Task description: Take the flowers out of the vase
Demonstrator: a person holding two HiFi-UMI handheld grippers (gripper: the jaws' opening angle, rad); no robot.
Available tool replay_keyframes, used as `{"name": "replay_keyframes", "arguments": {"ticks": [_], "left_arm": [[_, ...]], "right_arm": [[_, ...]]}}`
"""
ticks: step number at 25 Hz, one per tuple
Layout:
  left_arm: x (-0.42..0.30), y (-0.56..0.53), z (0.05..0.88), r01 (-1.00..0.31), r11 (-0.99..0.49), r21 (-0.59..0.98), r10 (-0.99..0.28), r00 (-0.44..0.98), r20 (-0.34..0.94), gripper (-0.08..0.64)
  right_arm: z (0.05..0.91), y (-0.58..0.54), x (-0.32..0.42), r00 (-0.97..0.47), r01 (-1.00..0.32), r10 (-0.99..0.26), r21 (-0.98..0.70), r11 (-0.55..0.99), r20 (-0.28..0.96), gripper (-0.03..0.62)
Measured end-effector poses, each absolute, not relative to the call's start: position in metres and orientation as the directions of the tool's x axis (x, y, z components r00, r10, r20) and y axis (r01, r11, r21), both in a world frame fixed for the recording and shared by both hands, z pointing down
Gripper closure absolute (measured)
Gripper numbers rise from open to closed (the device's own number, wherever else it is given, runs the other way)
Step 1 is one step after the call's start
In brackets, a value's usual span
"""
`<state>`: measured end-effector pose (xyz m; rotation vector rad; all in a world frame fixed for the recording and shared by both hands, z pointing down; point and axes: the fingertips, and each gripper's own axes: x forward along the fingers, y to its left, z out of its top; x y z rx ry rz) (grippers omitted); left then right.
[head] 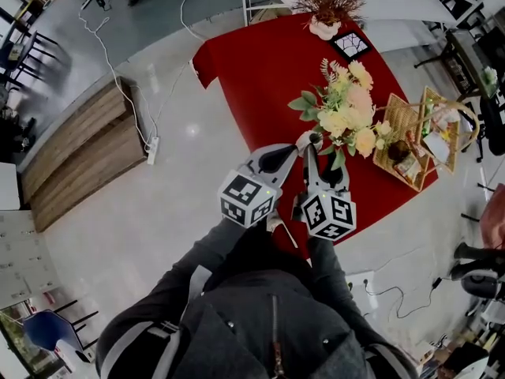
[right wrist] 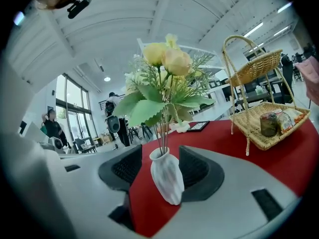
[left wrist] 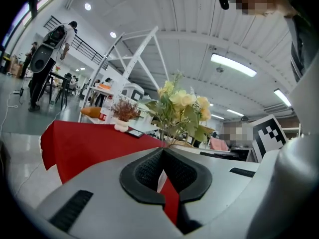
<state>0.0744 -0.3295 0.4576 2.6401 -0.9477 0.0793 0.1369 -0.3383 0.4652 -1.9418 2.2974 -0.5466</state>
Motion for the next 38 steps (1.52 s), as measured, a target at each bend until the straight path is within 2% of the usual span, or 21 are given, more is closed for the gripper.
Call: {"name": "replay_keyframes", "arguments": {"ticks": [25,26,28,29,38], "left_arm": [[0.076,-0.347,0.468,-0.634,-0.703,0.321,-0.607,0.771,0.193,0.552],[0.077,-0.347,0.468,-0.632,-0.704,0.323,-0.604,0.773,0.194,0.552],[0.079,-0.346,0.470,-0.628,-0.704,0.330,-0.600,0.776,0.197,0.552],[0.079,-0.346,0.470,-0.627,-0.704,0.334,-0.598,0.777,0.198,0.552],[0.076,-0.343,0.470,-0.628,-0.705,0.329,-0.596,0.777,0.203,0.552]], "right_arm": [[0.456,-0.378,0.135,-0.240,-0.948,-0.962,-0.244,0.203,0.133,0.403],[0.456,-0.378,0.134,-0.243,-0.948,-0.961,-0.240,0.207,0.132,0.413],[0.455,-0.379,0.135,-0.245,-0.951,-0.961,-0.227,0.211,0.132,0.489],[0.455,-0.379,0.136,-0.245,-0.952,-0.961,-0.220,0.212,0.131,0.508],[0.455,-0.378,0.134,-0.254,-0.956,-0.958,-0.185,0.228,0.132,0.543]]}}
